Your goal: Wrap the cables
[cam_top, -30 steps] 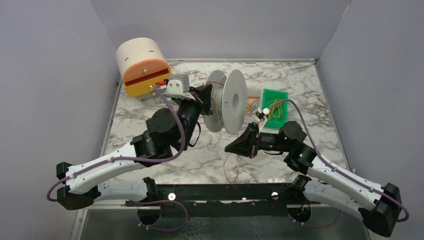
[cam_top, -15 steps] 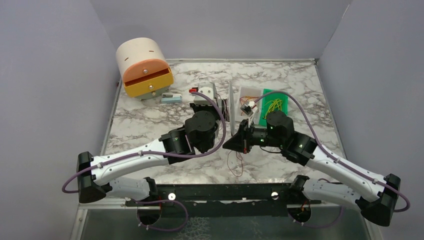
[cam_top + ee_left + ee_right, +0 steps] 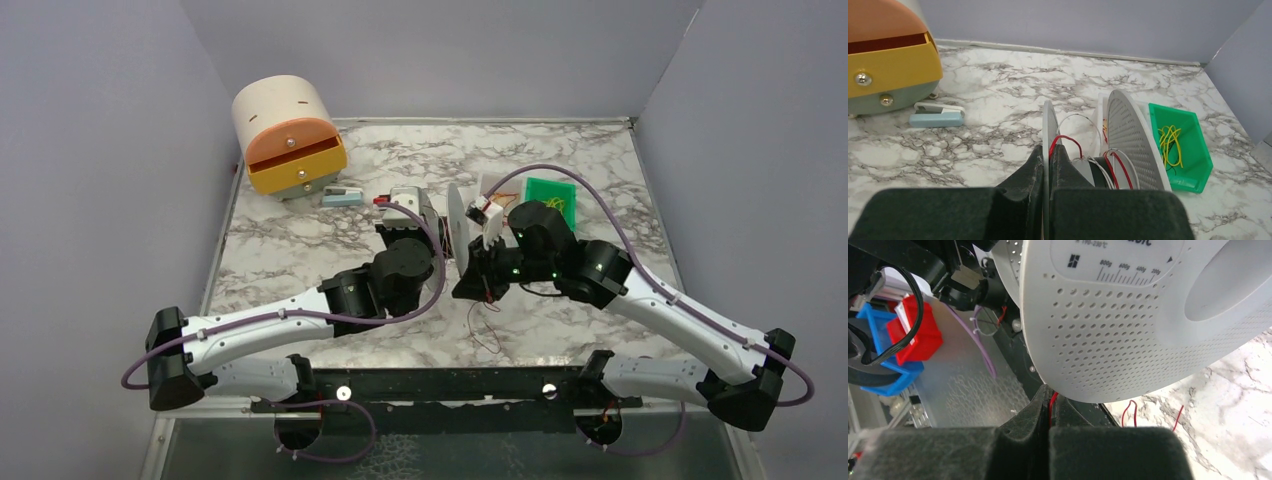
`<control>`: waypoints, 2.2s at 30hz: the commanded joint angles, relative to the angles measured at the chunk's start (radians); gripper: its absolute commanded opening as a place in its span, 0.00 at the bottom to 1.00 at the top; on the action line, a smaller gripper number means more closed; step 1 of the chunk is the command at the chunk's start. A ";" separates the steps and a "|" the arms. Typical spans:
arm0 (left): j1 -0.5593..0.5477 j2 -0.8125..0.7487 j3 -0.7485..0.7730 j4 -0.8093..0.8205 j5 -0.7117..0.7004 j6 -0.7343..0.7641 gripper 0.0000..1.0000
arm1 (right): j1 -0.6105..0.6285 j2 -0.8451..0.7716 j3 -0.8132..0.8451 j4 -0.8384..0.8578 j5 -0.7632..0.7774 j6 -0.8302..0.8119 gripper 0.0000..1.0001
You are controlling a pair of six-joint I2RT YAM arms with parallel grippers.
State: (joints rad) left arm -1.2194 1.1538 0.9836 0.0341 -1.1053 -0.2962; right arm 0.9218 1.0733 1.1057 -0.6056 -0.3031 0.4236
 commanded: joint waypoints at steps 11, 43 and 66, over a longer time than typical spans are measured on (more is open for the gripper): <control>-0.006 0.126 -0.064 -0.230 0.053 -0.020 0.00 | -0.012 0.010 0.070 0.106 -0.159 0.000 0.01; -0.007 0.188 -0.165 -0.205 0.275 0.024 0.00 | -0.012 -0.123 -0.045 0.189 0.351 -0.125 0.01; -0.007 -0.020 -0.222 -0.359 0.466 -0.087 0.00 | -0.014 -0.049 -0.265 0.692 0.633 -0.765 0.01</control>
State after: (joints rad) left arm -1.2232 1.1496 0.7990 -0.1944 -0.7425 -0.3756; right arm 0.9184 1.0531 0.8845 -0.2348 0.1238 -0.1955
